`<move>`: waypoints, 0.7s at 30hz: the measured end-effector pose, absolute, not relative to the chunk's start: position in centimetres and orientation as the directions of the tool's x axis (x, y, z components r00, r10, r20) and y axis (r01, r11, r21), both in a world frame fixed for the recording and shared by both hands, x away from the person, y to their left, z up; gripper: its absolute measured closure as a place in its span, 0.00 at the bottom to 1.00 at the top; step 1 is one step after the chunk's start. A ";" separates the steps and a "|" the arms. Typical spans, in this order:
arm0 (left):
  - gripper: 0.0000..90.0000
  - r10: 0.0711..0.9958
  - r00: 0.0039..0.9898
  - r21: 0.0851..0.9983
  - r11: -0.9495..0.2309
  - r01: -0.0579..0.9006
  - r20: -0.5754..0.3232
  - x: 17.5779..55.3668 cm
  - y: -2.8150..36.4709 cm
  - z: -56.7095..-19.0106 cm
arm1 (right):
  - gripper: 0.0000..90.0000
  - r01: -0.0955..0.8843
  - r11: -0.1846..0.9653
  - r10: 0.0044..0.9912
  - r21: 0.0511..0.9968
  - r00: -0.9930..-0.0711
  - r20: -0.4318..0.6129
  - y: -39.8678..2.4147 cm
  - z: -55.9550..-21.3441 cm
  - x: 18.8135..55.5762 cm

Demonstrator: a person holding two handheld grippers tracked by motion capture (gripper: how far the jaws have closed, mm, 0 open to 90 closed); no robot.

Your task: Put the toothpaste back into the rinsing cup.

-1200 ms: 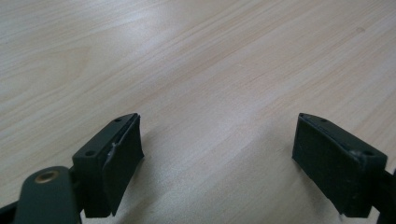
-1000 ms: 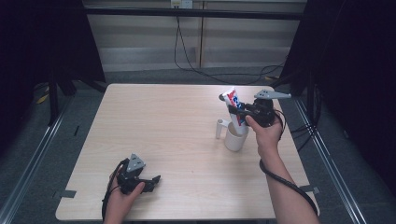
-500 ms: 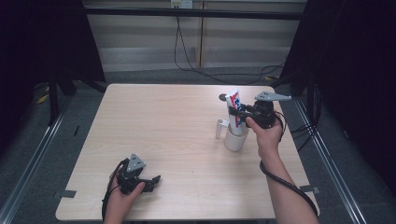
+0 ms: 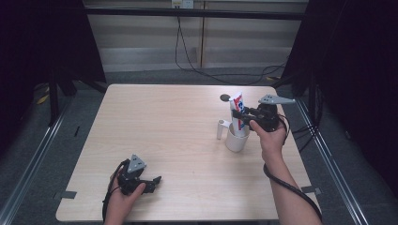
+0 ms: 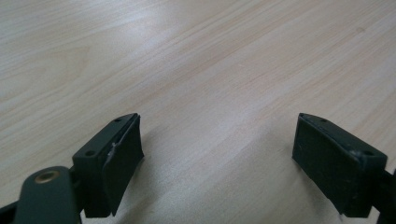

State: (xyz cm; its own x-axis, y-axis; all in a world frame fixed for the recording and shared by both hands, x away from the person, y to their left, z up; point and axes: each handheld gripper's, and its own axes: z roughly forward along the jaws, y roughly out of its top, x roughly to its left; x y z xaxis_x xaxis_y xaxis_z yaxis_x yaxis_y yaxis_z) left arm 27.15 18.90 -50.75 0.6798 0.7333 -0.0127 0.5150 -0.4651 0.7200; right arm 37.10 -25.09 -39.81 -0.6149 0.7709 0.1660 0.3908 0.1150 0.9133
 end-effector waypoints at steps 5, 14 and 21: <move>0.18 0.733 0.680 0.720 -0.465 0.515 -0.013 27.2 18.9 -50.8 | 0.70 0.399 0.116 0.772 0.910 -0.612 0.170 -25.2 -40.3 36.9; 0.18 0.733 0.680 0.720 -0.465 0.515 -0.013 27.2 18.9 -50.8 | 0.69 0.392 0.124 0.777 0.911 -0.610 0.157 -25.1 -40.7 36.7; 0.18 0.738 0.674 0.725 -0.454 0.518 -0.019 27.1 18.8 -50.8 | 0.67 0.397 0.144 0.781 0.906 -0.608 0.142 -25.2 -41.1 36.5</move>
State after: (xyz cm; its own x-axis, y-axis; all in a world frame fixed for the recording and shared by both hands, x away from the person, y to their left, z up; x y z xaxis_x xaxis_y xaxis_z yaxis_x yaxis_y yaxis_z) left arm 27.13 18.85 -50.79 0.6740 0.7385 -0.0189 0.5176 -0.4539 0.7253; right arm 36.50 -25.17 -41.07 -0.6082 0.7810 0.1420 0.3969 0.1443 0.9065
